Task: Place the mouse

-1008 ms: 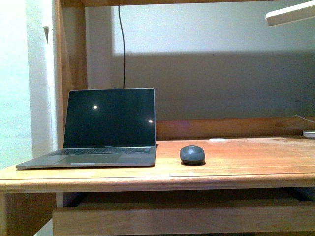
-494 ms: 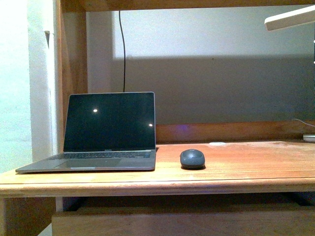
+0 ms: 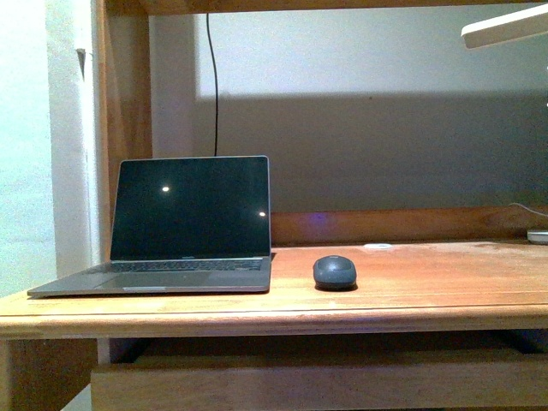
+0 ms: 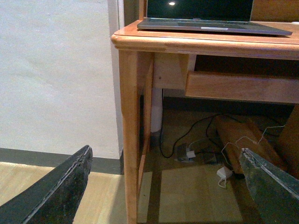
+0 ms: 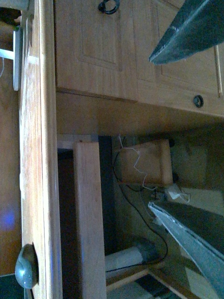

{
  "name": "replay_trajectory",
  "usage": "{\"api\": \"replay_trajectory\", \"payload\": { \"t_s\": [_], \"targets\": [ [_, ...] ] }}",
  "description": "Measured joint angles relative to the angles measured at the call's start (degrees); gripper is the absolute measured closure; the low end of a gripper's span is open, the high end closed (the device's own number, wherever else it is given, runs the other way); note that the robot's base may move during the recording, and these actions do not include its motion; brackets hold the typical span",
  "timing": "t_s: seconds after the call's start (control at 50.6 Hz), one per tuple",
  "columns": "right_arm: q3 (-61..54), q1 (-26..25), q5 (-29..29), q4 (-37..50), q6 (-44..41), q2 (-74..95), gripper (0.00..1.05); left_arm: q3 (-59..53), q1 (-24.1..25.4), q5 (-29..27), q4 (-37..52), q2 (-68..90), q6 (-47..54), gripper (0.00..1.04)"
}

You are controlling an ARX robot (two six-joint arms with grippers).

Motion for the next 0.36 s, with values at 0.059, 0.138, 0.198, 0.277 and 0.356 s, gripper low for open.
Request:
{"api": "replay_trajectory", "payload": {
  "t_s": [0.059,0.138,0.198,0.277,0.356],
  "targets": [
    [0.00,0.00,0.02,0.00,0.00,0.00,0.06,0.00,0.00,-0.02,0.00,0.00,0.00,0.08],
    [0.00,0.00,0.02,0.00,0.00,0.00,0.07,0.00,0.00,0.00,0.00,0.00,0.00,0.08],
    [0.00,0.00,0.00,0.00,0.00,0.00,0.07,0.00,0.00,-0.02,0.00,0.00,0.00,0.08],
    [0.00,0.00,0.02,0.00,0.00,0.00,0.07,0.00,0.00,-0.02,0.00,0.00,0.00,0.08],
    [0.00,-0.02,0.02,0.00,0.00,0.00,0.07,0.00,0.00,0.00,0.00,0.00,0.00,0.08]
  ]
}}
